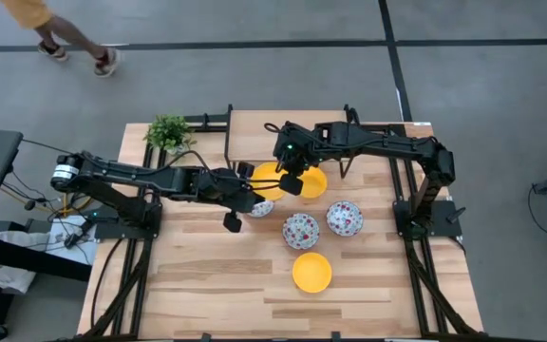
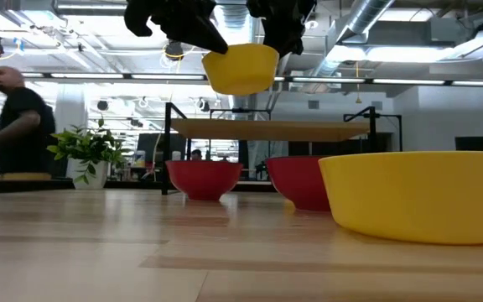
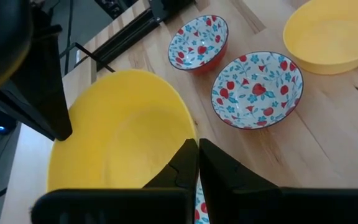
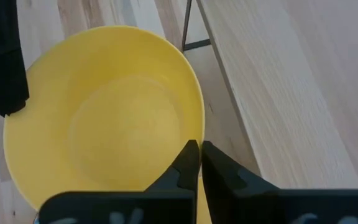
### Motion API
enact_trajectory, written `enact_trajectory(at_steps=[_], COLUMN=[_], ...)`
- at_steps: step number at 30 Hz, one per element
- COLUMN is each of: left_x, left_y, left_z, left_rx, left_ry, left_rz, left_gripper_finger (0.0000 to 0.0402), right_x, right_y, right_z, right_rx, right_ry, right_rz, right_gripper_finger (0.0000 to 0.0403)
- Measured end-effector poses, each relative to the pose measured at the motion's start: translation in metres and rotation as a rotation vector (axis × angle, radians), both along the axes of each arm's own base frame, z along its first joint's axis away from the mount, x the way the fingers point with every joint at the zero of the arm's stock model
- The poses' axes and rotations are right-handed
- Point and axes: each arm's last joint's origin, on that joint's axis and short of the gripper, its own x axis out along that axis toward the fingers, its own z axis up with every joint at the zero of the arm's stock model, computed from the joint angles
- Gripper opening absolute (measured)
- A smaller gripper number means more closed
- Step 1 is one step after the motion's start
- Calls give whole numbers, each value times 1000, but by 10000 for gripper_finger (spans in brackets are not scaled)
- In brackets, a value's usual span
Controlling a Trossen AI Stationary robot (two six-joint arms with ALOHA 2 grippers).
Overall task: Pick & Place Mini bowls
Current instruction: Put the left yellow bowl on the shelf
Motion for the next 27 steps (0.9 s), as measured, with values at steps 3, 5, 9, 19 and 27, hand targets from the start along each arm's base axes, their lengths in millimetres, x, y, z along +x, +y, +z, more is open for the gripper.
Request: enact_trajectory(at_steps=[3, 5, 9, 19, 27], left_x=[0, 0, 1, 1, 1], left_y=[0, 0, 0, 0, 1], left_z=[0, 0, 1, 2, 2], left_rx=[0, -1, -9, -44, -52], left_ry=[-3, -5, -12, -28, -30], left_rz=[0, 0, 5, 33, 51], left_gripper_finger=[10, 10, 10, 42, 118], right_x=[0, 0, -1, -2, -2], right_y=[0, 0, 0, 1, 1], right_z=[0, 0, -1, -1, -2], right_rx=[0, 0, 3, 5, 10], right_ry=[1, 4, 16, 27, 31], right_rz=[0, 0, 1, 5, 16], right_gripper_finger=[1, 1, 1, 0, 1])
